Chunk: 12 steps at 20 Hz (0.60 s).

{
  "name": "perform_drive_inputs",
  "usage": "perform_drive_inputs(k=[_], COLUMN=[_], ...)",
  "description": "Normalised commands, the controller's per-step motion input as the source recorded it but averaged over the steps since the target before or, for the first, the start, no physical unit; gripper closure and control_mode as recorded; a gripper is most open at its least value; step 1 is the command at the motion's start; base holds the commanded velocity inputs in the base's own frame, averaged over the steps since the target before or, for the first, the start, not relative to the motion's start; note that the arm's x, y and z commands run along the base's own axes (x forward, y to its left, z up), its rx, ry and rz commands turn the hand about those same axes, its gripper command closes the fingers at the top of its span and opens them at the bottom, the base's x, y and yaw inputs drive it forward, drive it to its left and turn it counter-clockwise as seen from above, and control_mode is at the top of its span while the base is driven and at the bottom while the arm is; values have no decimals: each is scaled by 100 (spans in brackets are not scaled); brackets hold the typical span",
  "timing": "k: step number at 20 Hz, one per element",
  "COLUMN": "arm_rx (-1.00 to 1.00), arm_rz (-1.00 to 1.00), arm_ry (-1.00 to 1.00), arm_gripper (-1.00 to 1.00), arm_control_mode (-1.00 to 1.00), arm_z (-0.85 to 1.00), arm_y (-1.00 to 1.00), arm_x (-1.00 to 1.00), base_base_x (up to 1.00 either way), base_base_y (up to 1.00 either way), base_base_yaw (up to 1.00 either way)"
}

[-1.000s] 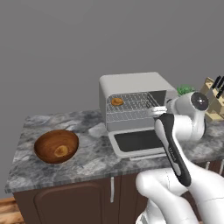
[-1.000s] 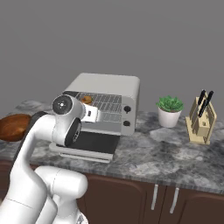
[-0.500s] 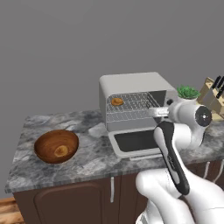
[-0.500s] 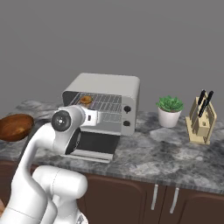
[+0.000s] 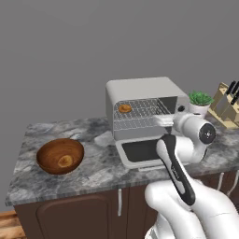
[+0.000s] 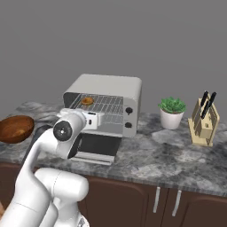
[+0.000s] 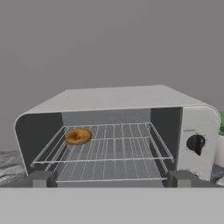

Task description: Pick up the heated bread from the toaster oven and place it in the bowl. Then move the bread bowl to the dining counter.

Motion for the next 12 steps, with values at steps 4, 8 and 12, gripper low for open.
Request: perform_drive_inputs(k=[4,8,12], arm_rx=[0,0,0], arm_rz=[0,0,0], arm_ry=[0,4,8], arm_gripper=[-100,-100,-100], arm_control_mode=[-100,-100,-100], arm_z=[0,0,0], arm_y=[6,0,0], arm_x=[39,38,31], base_base_x=[0,0,0], base_base_y=[0,0,0], base_base_yaw=[0,0,0])
